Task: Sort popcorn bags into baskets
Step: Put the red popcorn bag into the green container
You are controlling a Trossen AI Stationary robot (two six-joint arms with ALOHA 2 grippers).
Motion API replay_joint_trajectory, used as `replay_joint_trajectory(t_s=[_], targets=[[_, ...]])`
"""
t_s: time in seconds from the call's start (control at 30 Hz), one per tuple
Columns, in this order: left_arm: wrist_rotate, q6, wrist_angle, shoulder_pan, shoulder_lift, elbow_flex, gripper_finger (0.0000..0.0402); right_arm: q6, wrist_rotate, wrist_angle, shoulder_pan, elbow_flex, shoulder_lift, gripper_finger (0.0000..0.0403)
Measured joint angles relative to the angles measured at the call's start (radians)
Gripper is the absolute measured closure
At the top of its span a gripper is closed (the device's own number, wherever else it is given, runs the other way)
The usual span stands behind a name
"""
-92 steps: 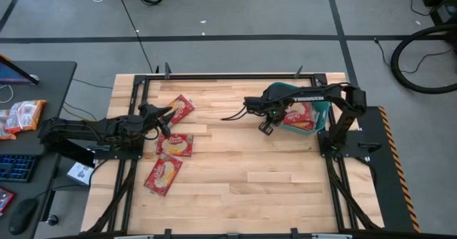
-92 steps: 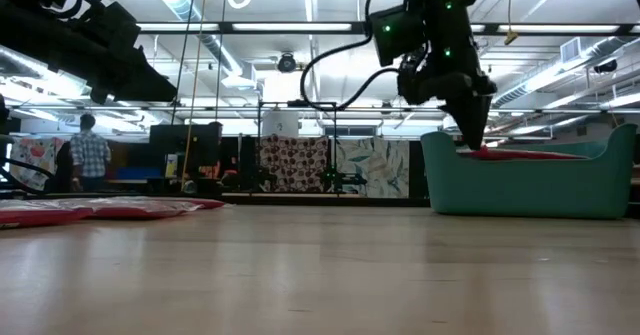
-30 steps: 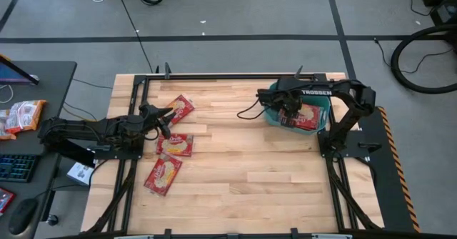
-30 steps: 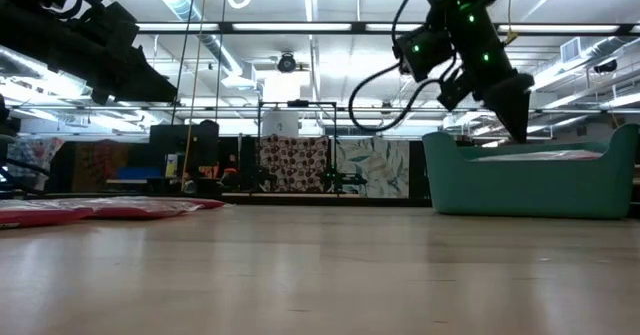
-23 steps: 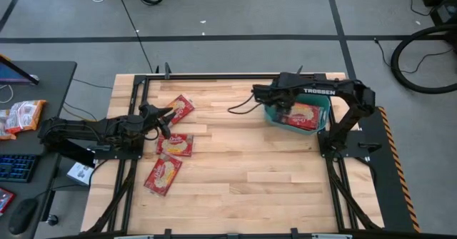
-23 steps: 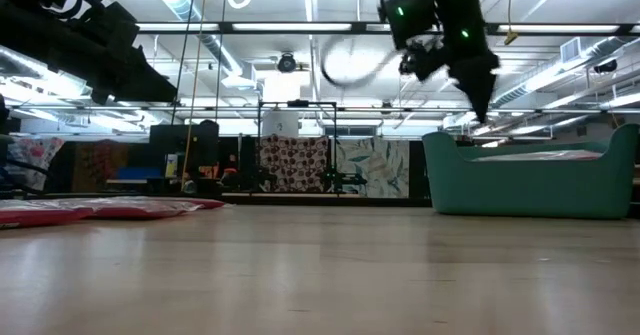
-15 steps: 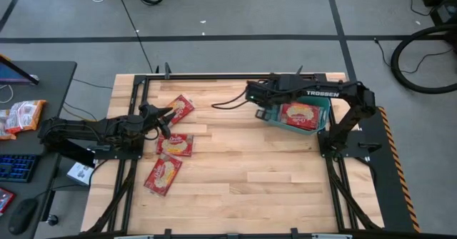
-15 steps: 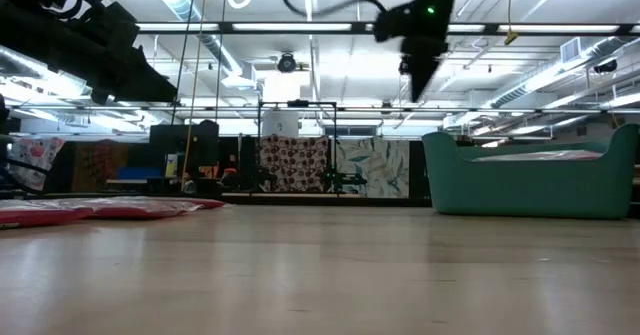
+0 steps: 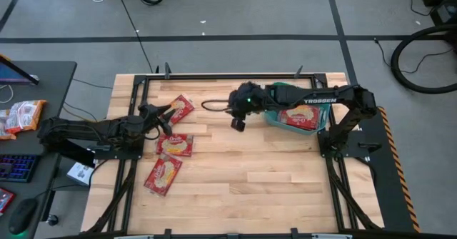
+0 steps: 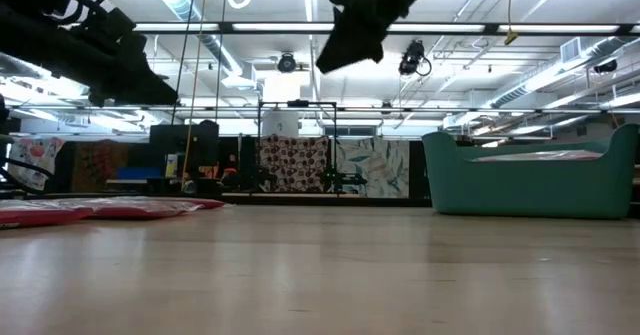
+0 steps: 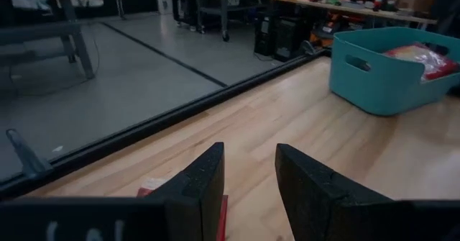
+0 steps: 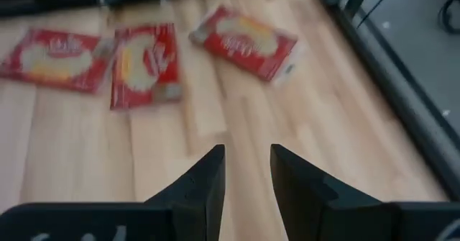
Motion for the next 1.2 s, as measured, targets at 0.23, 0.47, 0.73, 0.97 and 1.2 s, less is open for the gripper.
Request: replay_joint_trajectory(t_s=[0.23, 0.47, 0.73, 0.97, 1.2], targets=[[0.094, -0.024, 0.092, 0.037, 0.06, -0.041, 0.0272, 0.02, 0.087, 0.171, 0.088, -0.219, 0.0, 0.0286], [0.21, -0.169, 0.063, 0.18, 0.19, -0.041, 0.0272, 0.022, 0.102, 0.447, 0.177, -0.381, 0.001, 0.0286], [0.311, -0.259, 0.047, 0.337, 0.39, -0.006, 0.0272, -0.049, 0.118, 0.498, 0.239, -0.4, 0.001, 0.0286], [0.342, -0.254, 0.03, 0.416, 0.588, 0.059, 0.0272, -0.105, 0.116, 0.535, 0.258, -0.4, 0.001, 0.0286], [0.394, -0.273, 0.01, 0.428, 0.768, 0.099, 0.0272, -0.101, 0.116, 0.535, 0.287, -0.4, 0.001, 0.0286]])
